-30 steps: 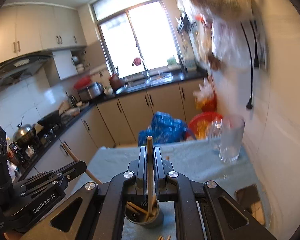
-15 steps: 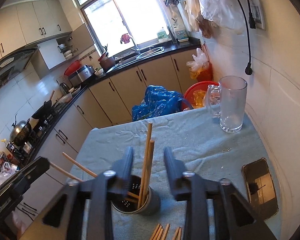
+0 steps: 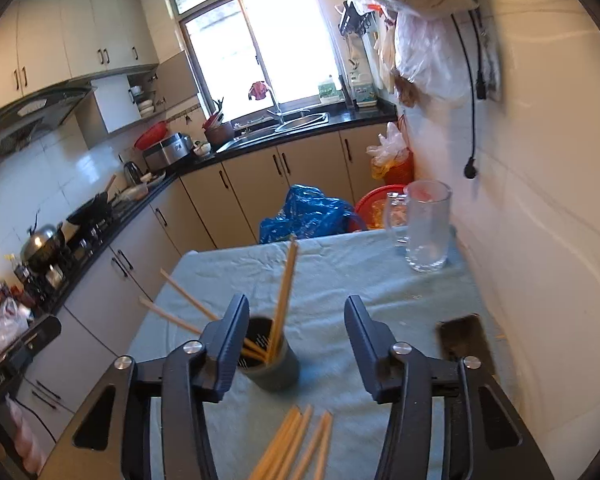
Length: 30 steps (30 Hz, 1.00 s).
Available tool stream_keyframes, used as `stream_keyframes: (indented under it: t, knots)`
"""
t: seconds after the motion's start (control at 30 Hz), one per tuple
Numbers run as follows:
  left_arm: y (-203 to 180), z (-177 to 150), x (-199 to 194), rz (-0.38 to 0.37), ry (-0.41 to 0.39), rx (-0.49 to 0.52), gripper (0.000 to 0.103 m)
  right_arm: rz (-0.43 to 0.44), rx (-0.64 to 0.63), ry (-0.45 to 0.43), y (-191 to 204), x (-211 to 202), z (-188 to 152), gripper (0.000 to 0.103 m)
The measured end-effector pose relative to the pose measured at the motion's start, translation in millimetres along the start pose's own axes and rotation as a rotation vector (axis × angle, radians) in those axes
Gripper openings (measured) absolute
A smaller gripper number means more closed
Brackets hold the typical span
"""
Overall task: Organize utensils
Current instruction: 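Drop the chopstick into the grey holder by opening the left gripper, then return the left gripper to the chopsticks and grasp another one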
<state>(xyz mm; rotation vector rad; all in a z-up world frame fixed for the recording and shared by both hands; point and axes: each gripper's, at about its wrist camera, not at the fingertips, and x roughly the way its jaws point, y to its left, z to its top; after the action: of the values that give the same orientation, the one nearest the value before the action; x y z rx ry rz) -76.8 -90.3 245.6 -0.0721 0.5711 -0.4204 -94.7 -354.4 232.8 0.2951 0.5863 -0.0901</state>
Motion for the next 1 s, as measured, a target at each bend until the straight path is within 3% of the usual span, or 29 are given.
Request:
stream_keyframes:
  t: [0.2, 0.3, 0.4, 0.47, 0.57, 0.73, 0.87, 1.0]
  knots:
    - [5.9, -44.4, -4.6, -0.009, 0.096, 0.011, 0.041, -0.083, -0.074, 0.065, -20.2, -40.3, -27.2, 0.061]
    - [0.8, -71.4, 6.2, -0.024, 0.170, 0.053, 0.041, -0.173, -0.155, 0.110, -32.2, -56.5, -45.2, 0.069]
    - [-5.2, -98.0, 27.0, -0.040, 0.252, 0.083, 0.041, -0.258, -0.228, 0.180, -42.9, -58.2, -71.0, 0.070]
    - [-11.0, -116.6, 45.7, -0.065, 0.311, 0.087, 0.041, -0.230, -0.225, 0.237, -50.2, -51.8, -94.5, 0.070]
    - [-21.1, -145.3, 75.8, -0.110, 0.410, 0.091, 0.041, -0.112, -0.172, 0.310, -56.5, -31.0, -126.3, 0.068]
    - [-46.2, -184.2, 114.5, -0.158, 0.527, 0.152, 0.025, 0.026, -0.100, 0.429, -46.6, 24.1, -182.9, 0.048]
    - [-62.2, -196.7, 131.1, -0.154, 0.557, 0.213, 0.017, 0.057, -0.096, 0.454, -33.8, 48.9, -200.9, 0.048]
    - [-65.4, -192.0, 140.4, -0.158, 0.557, 0.225, 0.007, 0.018, -0.154, 0.449, -21.3, 61.8, -207.4, 0.044]
